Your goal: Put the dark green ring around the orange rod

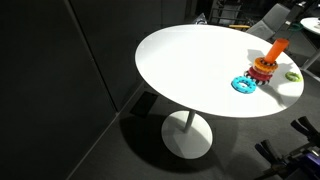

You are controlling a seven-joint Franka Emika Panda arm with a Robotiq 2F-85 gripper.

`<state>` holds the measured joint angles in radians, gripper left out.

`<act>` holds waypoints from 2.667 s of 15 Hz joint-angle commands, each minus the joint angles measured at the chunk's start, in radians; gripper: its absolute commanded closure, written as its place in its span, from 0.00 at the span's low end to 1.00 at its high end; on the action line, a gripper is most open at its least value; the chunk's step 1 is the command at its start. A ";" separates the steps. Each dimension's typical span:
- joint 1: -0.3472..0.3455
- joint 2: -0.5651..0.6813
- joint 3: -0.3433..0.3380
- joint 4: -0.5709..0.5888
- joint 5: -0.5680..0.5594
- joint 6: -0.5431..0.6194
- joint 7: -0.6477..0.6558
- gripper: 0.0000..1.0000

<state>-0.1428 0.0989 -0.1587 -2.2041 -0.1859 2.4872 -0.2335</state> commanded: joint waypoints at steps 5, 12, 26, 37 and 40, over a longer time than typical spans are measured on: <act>0.019 -0.108 0.040 -0.038 0.056 -0.085 -0.011 0.55; 0.038 -0.131 0.057 -0.072 0.115 -0.113 -0.029 0.55; 0.052 -0.129 0.072 -0.121 0.169 -0.121 -0.062 0.55; 0.051 -0.136 0.077 -0.152 0.138 -0.110 -0.038 0.55; 0.050 -0.134 0.076 -0.154 0.130 -0.104 -0.034 0.55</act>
<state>-0.0942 -0.0071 -0.0778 -2.3355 -0.0336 2.3812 -0.2745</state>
